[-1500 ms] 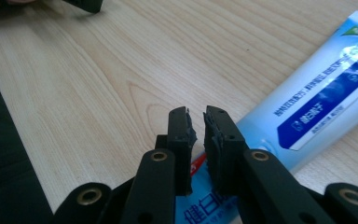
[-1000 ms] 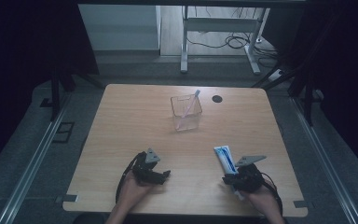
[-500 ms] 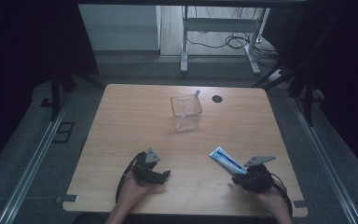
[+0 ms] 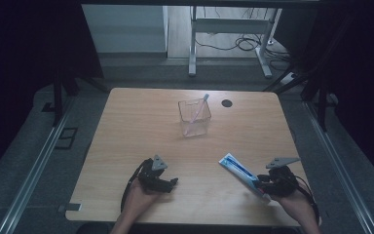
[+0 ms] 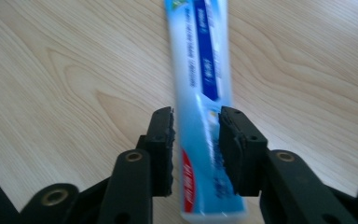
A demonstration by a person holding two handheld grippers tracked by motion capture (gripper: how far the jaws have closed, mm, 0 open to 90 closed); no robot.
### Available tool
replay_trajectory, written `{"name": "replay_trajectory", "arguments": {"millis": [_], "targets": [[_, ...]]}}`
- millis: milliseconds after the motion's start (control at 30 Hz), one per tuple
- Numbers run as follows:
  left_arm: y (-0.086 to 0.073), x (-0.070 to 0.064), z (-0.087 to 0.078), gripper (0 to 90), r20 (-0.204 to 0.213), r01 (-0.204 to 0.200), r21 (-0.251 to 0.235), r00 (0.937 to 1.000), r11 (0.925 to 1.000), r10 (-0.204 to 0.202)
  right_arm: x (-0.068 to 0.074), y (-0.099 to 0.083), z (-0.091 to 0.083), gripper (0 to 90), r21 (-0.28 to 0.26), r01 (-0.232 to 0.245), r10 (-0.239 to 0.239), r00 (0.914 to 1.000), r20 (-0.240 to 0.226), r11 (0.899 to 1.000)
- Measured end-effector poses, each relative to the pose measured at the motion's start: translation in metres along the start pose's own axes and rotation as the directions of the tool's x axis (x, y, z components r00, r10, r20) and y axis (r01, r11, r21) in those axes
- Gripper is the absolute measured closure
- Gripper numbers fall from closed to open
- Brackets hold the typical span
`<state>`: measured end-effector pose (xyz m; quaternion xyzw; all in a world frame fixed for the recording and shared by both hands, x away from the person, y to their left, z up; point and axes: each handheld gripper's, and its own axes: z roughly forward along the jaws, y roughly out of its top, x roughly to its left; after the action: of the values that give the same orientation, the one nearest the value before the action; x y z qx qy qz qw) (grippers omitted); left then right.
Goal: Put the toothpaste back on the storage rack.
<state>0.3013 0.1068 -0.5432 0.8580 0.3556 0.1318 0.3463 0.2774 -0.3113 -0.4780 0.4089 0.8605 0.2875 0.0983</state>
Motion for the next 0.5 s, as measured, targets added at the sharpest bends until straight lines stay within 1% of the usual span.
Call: {"name": "replay_trajectory", "arguments": {"millis": [200,367,500], "targets": [[0.000,0.000,0.000,15.3,0.000,0.002,0.000,1.0000,1.0000,-0.002,-0.005,0.003,0.002,58.1,0.072,0.008,-0.008,1.0000,0.002,0.997],[0.000,0.000,0.000,15.3,0.000,0.000,0.000,1.0000,1.0000,0.000,-0.005,0.008,0.009,55.8,0.113,0.017,-0.017,0.9998,-0.008,0.993],[0.000,0.000,0.000,15.3,0.001,0.001,0.001,1.0000,1.0000,-0.001,-0.007,0.013,0.017,54.3,0.157,0.018,-0.017,0.9998,-0.007,0.987]]}}
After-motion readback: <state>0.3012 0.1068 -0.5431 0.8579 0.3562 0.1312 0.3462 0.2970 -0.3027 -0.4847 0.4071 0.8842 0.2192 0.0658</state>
